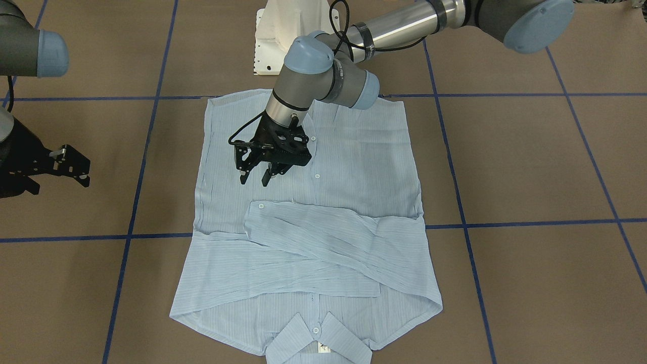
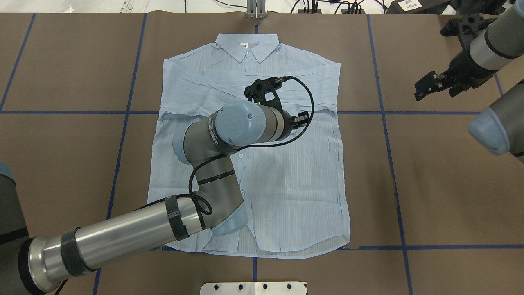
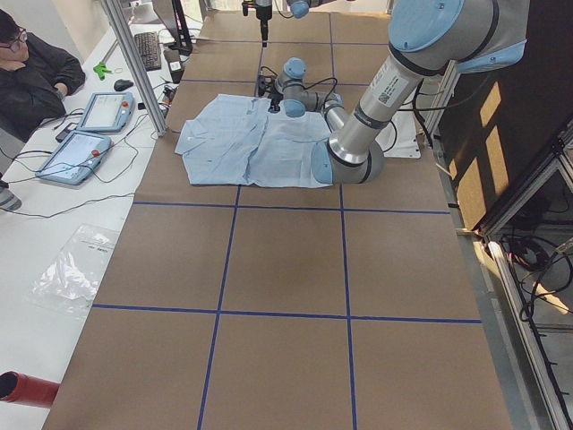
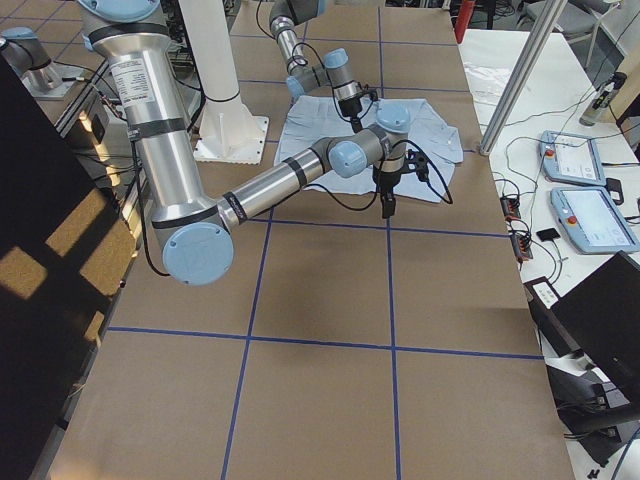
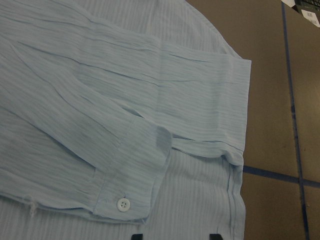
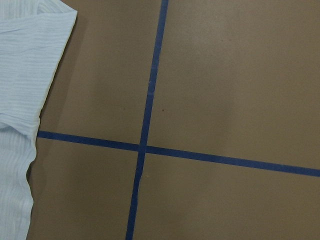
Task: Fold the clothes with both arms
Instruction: 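Fold the sleeve with the left gripper across the shirt toward the collar, then release the sleeve and pull back the left gripper while the right gripper lowers, then move both grippers down beside the shirt's sides toward the hem, then lower both grippers to the hem corners nearest the robot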
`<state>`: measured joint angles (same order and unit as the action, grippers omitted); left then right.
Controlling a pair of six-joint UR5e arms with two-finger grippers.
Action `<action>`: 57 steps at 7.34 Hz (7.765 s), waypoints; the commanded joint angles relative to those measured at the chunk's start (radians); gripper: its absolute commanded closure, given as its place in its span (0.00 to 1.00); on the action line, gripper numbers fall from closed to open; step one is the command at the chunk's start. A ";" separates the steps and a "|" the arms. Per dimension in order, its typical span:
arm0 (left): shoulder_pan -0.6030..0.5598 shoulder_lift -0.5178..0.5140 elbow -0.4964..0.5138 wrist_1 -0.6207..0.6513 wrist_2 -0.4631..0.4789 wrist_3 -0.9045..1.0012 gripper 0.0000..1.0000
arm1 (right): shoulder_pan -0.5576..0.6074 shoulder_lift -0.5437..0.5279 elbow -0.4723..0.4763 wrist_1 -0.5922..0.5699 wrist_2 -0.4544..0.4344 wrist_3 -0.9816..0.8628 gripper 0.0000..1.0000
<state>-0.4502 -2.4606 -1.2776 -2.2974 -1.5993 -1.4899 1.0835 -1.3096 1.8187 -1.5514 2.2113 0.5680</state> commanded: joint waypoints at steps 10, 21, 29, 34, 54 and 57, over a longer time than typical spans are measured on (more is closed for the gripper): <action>-0.094 0.717 -0.774 0.200 -0.129 0.288 0.00 | -0.260 -0.006 0.086 0.171 -0.127 0.464 0.00; -0.097 0.882 -0.773 0.202 -0.297 0.303 0.00 | -0.703 -0.049 0.155 0.169 -0.384 0.722 0.00; -0.087 0.858 -0.775 0.207 -0.288 0.306 0.00 | -0.781 -0.109 0.171 0.162 -0.354 0.793 0.49; -0.087 0.852 -0.770 0.207 -0.288 0.306 0.00 | -0.778 -0.120 0.182 0.155 -0.341 0.816 0.68; 0.126 0.845 -0.752 0.234 -0.182 0.034 0.07 | -0.771 -0.112 0.270 0.160 -0.343 0.817 1.00; 0.130 0.851 -0.744 0.292 -0.182 0.034 0.22 | -0.761 -0.108 0.272 0.160 -0.343 0.817 1.00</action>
<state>-0.3231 -1.6135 -2.0270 -2.0206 -1.7818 -1.4538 0.3183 -1.4199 2.0895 -1.3914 1.8683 1.3852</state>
